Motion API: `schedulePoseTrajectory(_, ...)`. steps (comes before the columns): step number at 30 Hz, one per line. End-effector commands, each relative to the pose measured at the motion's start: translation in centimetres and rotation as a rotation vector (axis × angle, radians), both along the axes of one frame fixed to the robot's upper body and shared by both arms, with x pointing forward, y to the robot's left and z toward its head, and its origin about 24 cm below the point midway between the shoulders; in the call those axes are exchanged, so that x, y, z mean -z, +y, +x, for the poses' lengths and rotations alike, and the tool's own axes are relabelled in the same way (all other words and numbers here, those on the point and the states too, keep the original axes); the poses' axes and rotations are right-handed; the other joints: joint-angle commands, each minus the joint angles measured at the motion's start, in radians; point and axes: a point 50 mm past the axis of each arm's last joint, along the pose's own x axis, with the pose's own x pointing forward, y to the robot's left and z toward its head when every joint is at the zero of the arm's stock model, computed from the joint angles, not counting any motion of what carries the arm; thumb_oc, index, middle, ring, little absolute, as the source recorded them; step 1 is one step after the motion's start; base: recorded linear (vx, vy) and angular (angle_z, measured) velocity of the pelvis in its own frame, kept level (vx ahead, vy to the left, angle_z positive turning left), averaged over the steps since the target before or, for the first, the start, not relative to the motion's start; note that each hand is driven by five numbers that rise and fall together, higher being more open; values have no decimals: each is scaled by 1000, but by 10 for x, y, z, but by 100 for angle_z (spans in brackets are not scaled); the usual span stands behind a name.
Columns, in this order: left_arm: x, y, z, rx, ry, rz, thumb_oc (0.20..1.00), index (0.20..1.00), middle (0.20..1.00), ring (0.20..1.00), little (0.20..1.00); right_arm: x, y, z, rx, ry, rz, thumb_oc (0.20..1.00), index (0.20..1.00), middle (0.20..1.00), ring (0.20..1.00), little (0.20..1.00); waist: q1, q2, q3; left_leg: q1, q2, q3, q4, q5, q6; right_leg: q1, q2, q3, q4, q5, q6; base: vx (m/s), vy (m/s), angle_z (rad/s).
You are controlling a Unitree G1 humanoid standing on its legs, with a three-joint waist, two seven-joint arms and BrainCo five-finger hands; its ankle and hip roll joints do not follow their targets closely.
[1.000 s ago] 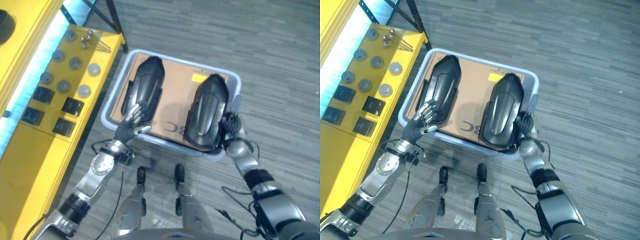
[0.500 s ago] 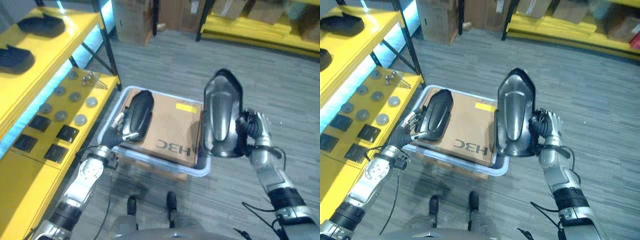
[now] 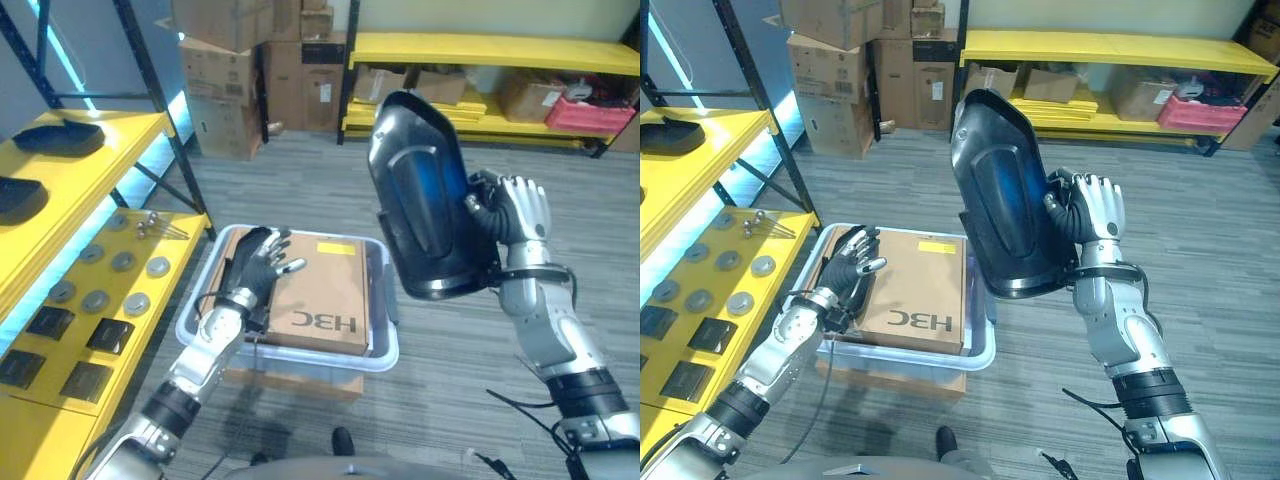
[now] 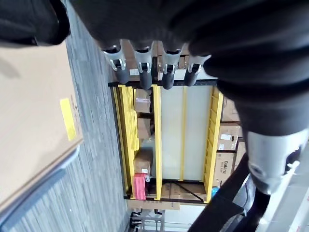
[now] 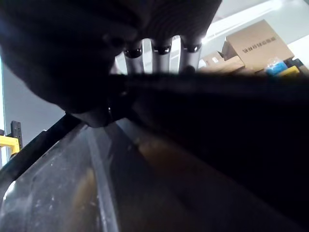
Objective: Move parts from the plastic box to the shelf.
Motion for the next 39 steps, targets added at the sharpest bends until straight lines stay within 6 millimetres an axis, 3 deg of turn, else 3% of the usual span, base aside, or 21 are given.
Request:
schedulePoseTrajectory(1, -17, -21, 22, 49, -33, -48, 1000, 1000, 1000, 1000, 1000, -43, 22, 1, -95, -226, -51, 200, 200, 200, 200, 200, 28, -8, -52, 74, 32, 51, 84, -187, -43, 72, 0, -21, 136, -279, 96, -12, 5, -16)
schedulePoseTrajectory(3, -17, -21, 22, 49, -34, -49, 1000, 1000, 1000, 1000, 1000, -43, 22, 2, -95, -226, -52, 200, 200, 200, 200, 200, 28, -7, -51, 75, 32, 51, 83, -186, -43, 73, 0, -21, 136, -279, 96, -9, 5, -7)
schedulePoseTrajectory(9, -37, -55, 31, 133, -48, -120, 1000, 1000, 1000, 1000, 1000, -45, 67, 5, -276, -250, -16, 200, 200, 200, 200, 200, 15, 4, -48, 82, 32, 60, 75, -173, -46, 74, -3, -26, 135, -272, 95, -10, 6, -2)
schedulePoseTrajectory(14, -40, -65, 35, 138, -49, -119, 1000, 1000, 1000, 1000, 1000, -47, 86, 3, -352, -260, 20, 200, 200, 200, 200, 200, 12, 5, -46, 80, 31, 61, 74, -170, -44, 73, -5, -27, 137, -270, 95, 0, 0, 0)
schedulePoseTrajectory(15, -43, -71, 36, 145, -47, -123, 1000, 1000, 1000, 1000, 1000, -48, 97, -1, -406, -269, 57, 200, 200, 200, 200, 200, 10, 6, -43, 78, 30, 62, 75, -169, -44, 69, -6, -30, 139, -270, 96, 0, 0, 0)
schedulePoseTrajectory(17, -43, -71, 36, 145, -47, -123, 1000, 1000, 1000, 1000, 1000, -48, 97, -1, -406, -269, 57, 200, 200, 200, 200, 200, 10, 6, -43, 78, 30, 62, 75, -169, -44, 69, -6, -30, 139, -270, 96, 0, 0, 0)
schedulePoseTrajectory(20, -45, -81, 38, 117, -28, -167, 1000, 1000, 1000, 1000, 1000, -45, 125, -12, -582, -243, 238, 200, 200, 200, 200, 200, 3, 8, -34, 68, 28, 62, 77, -163, -42, 56, -10, -28, 147, -266, 96, -48, 7, -1)
schedulePoseTrajectory(23, -47, -81, 40, 102, -28, -177, 1000, 1000, 1000, 1000, 1000, -43, 129, -14, -612, -231, 274, 200, 200, 200, 200, 200, 2, 8, -31, 66, 28, 61, 78, -162, -41, 51, -10, -28, 150, -266, 95, -29, -2, -2)
schedulePoseTrajectory(24, -50, -80, 38, 82, -43, -206, 887, 887, 887, 887, 887, -39, 141, -19, -690, -195, 334, 200, 200, 200, 200, 200, 2, 7, -26, 60, 28, 62, 80, -160, -40, 43, -10, -24, 153, -264, 95, -59, 6, -1)
schedulePoseTrajectory(25, -52, -80, 37, 68, -57, -221, 200, 200, 200, 200, 200, -34, 148, -22, -734, -162, 369, 200, 200, 200, 200, 200, 4, 6, -22, 55, 28, 65, 81, -159, -40, 38, -11, -22, 154, -263, 95, -72, 6, -3)
schedulePoseTrajectory(31, -54, -75, 36, 50, -79, -243, 200, 200, 200, 200, 200, -26, 155, -21, -770, -113, 388, 200, 200, 200, 200, 200, 5, 3, -19, 52, 30, 71, 82, -156, -42, 30, -11, -24, 159, -262, 95, -26, 0, -10)
schedulePoseTrajectory(37, -62, -69, 35, 53, -191, -137, 200, 200, 200, 200, 200, -24, 157, -20, -793, -103, 413, 200, 200, 200, 200, 200, 5, 1, -22, 50, 30, 71, 80, -154, -44, 27, -13, -26, 162, -264, 96, -17, -5, -4)
schedulePoseTrajectory(39, -65, -64, 34, 49, -284, -21, 200, 200, 200, 200, 200, -23, 156, -21, -810, -96, 419, 200, 200, 200, 200, 200, 8, 0, -23, 50, 31, 69, 78, -153, -44, 27, -13, -28, 163, -265, 95, 0, 0, 0)
